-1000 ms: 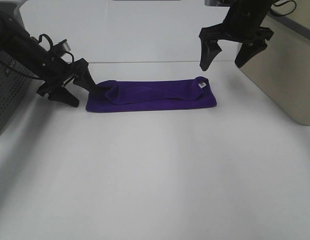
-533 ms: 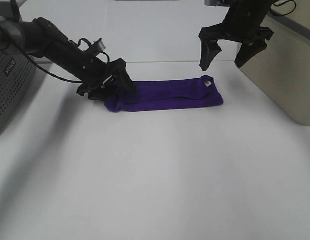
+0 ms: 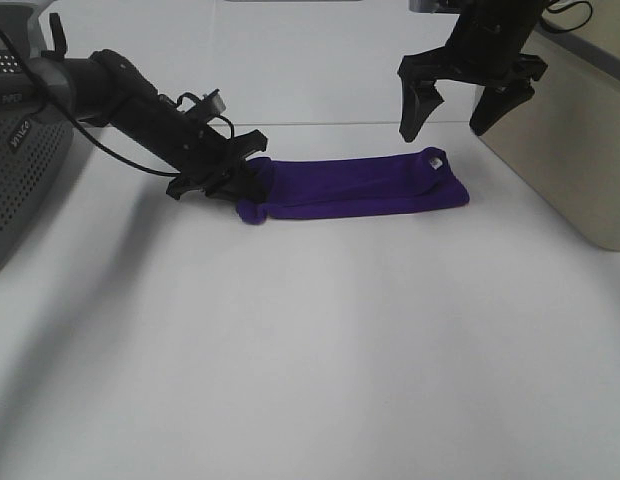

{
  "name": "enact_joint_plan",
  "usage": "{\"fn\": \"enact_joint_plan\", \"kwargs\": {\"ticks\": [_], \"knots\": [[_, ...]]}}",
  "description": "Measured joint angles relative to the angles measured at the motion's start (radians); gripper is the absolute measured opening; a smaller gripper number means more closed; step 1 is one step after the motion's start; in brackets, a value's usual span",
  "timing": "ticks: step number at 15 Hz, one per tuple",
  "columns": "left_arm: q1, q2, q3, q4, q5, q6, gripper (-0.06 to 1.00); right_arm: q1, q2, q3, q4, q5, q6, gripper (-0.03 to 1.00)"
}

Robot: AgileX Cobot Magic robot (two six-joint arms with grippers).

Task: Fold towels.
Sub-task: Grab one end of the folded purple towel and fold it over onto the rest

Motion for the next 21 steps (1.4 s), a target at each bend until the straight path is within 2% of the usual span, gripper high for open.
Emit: {"fn": "enact_joint_plan", "kwargs": {"ticks": [3,5,6,10,12,16,18,21], "knots": [[0.018,0.021,-0.157,0.188,0.202,-0.023,0.02,0.000,-0.032,0.000,-0.001,0.001,0.002,0.92],[0.046,0.006,-0.229,0.286,0.226,-0.059,0.02,0.000,-0.070,0.000,-0.001,0.002,0.004,0.92],[0.057,-0.020,-0.239,0.301,0.228,-0.067,0.02,0.000,-0.087,0.000,-0.001,0.002,0.006,0.92],[0.028,-0.081,-0.254,0.294,0.232,-0.047,0.02,0.000,-0.106,0.000,-0.001,0.002,0.006,0.92],[-0.081,-0.086,-0.260,0.271,0.211,0.008,0.02,0.000,-0.158,0.000,-0.001,0.003,0.006,0.92],[-0.218,-0.065,-0.262,0.235,0.137,0.052,0.02,0.000,-0.243,0.000,-0.001,0.004,0.006,0.92],[-0.237,-0.048,-0.262,0.223,0.116,0.052,0.02,0.000,-0.265,0.000,-0.001,0.005,0.006,0.92],[-0.244,-0.028,-0.262,0.154,0.072,0.052,0.02,0.000,-0.277,0.000,0.000,0.005,0.007,0.92]]}}
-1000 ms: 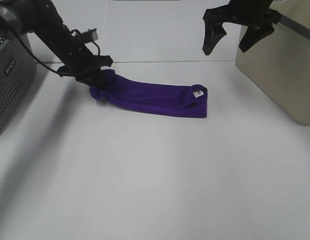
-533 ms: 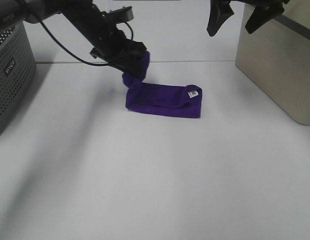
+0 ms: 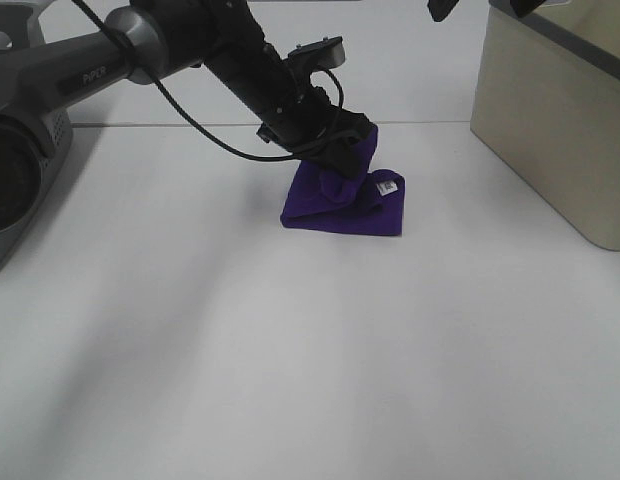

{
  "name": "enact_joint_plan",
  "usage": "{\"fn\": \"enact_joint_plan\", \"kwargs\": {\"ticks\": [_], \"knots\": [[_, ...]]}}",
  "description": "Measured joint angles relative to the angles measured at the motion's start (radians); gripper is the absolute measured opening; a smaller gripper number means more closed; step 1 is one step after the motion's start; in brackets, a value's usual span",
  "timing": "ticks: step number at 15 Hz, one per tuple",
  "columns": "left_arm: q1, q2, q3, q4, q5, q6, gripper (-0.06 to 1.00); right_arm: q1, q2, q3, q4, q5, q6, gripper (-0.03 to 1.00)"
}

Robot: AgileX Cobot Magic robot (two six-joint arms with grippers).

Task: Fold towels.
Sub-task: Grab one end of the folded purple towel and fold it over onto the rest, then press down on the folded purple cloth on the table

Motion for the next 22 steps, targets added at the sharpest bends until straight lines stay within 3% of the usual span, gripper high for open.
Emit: {"fn": "enact_joint_plan", "kwargs": {"ticks": [3,4,5,6,7,9,12,15,16,18,20,22], "knots": [[0.000,0.019,0.000,-0.043,-0.031,-0.003,0.04,0.000,0.000,0.000,0.008,0.000,0.000,0.92],[0.000,0.030,0.000,-0.067,-0.049,-0.004,0.11,0.000,0.000,0.000,0.011,0.000,0.000,0.92],[0.000,0.038,0.000,-0.108,-0.071,-0.004,0.27,0.000,0.000,0.000,0.012,0.000,0.000,0.92],[0.000,0.044,0.000,-0.173,-0.093,0.009,0.51,0.000,0.000,0.000,0.014,0.000,0.000,0.92],[0.000,0.044,0.000,-0.212,-0.101,0.028,0.59,0.000,0.000,0.000,0.014,0.000,0.000,0.92],[0.000,0.039,0.000,-0.275,-0.104,0.088,0.64,0.000,0.000,0.000,0.016,0.000,0.000,0.92],[0.019,0.012,0.000,-0.283,-0.103,0.130,0.64,0.000,0.000,0.000,0.016,0.000,0.000,0.92],[0.090,-0.016,0.000,-0.270,-0.082,0.132,0.64,0.000,0.000,0.000,0.015,0.000,-0.020,0.92],[0.171,-0.061,0.000,-0.198,-0.038,0.094,0.64,0.000,0.000,0.000,0.026,0.000,-0.135,0.92],[0.240,-0.112,-0.005,-0.070,0.022,0.003,0.64,0.000,0.027,0.000,0.147,-0.001,-0.297,0.92],[0.257,-0.138,-0.005,0.117,0.109,-0.088,0.64,0.000,0.097,0.000,0.338,-0.002,-0.439,0.92],[0.256,-0.139,-0.005,0.236,0.155,-0.135,0.64,0.002,0.177,0.000,0.420,-0.010,-0.537,0.92]]}}
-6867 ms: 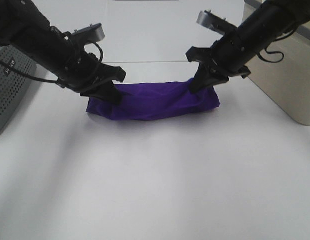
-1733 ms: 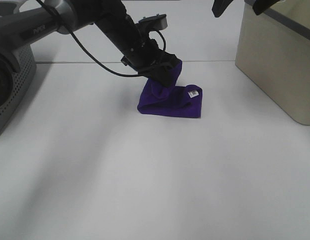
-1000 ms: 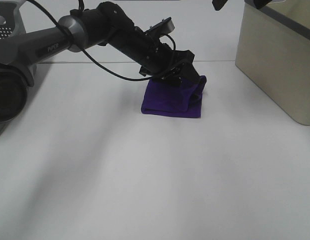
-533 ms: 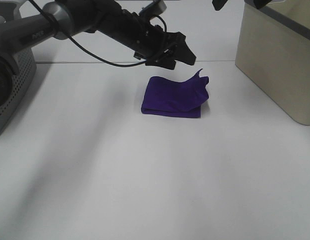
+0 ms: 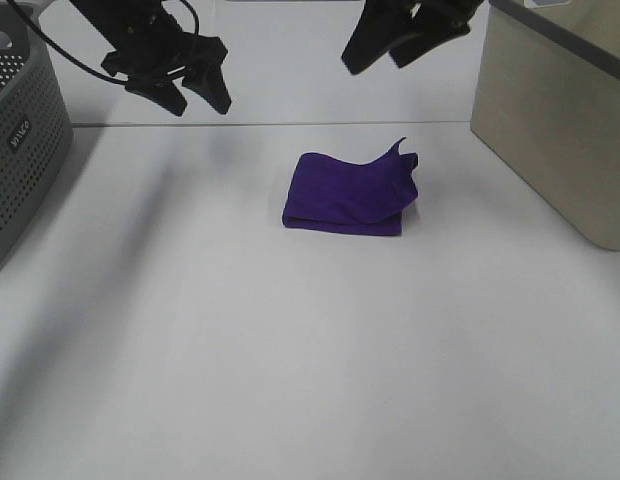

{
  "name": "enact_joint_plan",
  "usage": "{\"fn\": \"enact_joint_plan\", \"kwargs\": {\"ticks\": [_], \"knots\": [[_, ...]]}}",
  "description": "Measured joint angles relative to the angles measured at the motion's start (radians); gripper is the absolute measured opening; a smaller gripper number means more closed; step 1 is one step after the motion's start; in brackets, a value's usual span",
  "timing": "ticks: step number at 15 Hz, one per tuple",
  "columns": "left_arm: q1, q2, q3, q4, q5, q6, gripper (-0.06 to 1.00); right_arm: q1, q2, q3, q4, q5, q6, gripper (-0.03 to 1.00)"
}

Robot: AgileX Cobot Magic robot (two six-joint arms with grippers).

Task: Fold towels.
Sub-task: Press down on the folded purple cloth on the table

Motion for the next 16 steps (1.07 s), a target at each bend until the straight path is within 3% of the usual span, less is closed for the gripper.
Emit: {"fn": "enact_joint_plan", "kwargs": {"ticks": [2,3,6,10,16], "knots": [[0.000,0.000,0.000,0.087,0.009,-0.027,0.64,0.001,0.095,0.000,0.016,-0.030,-0.154,0.92],[0.000,0.000,0.000,0.093,0.010,-0.030,0.64,0.001,0.144,0.000,0.015,-0.050,-0.239,0.91],[0.000,0.000,0.000,0.094,0.010,-0.030,0.64,0.001,0.249,0.000,0.008,-0.121,-0.351,0.88],[-0.001,0.000,0.000,0.099,0.011,-0.030,0.64,-0.001,0.300,0.000,-0.095,-0.147,-0.353,0.88],[-0.001,0.000,0.000,0.100,0.011,-0.026,0.64,-0.049,0.328,0.008,-0.108,-0.189,-0.355,0.88]]}}
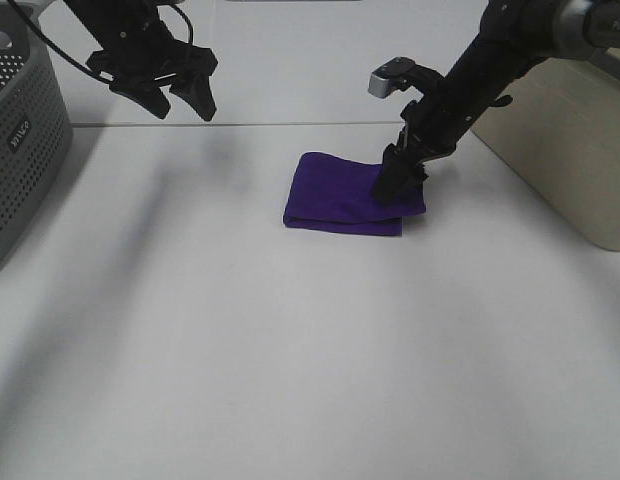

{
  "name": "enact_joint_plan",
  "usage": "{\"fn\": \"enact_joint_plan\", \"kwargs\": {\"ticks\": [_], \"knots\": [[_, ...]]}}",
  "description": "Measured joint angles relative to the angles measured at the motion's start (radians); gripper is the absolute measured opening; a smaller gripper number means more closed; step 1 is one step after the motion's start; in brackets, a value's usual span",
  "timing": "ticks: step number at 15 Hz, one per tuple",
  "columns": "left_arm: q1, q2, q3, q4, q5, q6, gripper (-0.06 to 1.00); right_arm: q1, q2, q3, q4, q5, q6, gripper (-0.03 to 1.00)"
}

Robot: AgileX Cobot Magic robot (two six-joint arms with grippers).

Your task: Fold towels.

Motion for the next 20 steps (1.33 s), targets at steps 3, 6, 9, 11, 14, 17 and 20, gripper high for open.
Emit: {"fn": "enact_joint_plan", "kwargs": {"ticks": [3,6,9,11,14,17,20], "knots": [[0.000,0.000,0.000,0.000,0.001,0.000,0.64,-0.006,0.007,0.063,0.015,-0.038,-0.031,0.88],[0.000,0.000,0.000,0.000,0.001,0.000,0.64,-0.006,0.019,0.064,0.026,-0.044,-0.033,0.88],[0.000,-0.001,0.000,0.000,0.001,0.000,0.65,-0.006,0.005,0.025,0.022,0.037,-0.010,0.88],[0.000,-0.017,0.000,0.008,0.002,0.000,0.65,-0.006,-0.049,-0.044,0.022,0.116,0.061,0.88],[0.000,-0.070,0.000,0.058,0.002,0.000,0.65,-0.006,-0.149,-0.133,-0.006,0.169,0.294,0.88],[0.001,-0.144,0.000,0.278,0.003,-0.051,0.79,-0.017,-0.323,-0.174,-0.385,0.189,0.687,0.92],[0.035,-0.216,0.061,0.310,0.003,-0.048,0.81,-0.111,-0.437,-0.138,-0.420,0.188,0.762,0.92]]}}
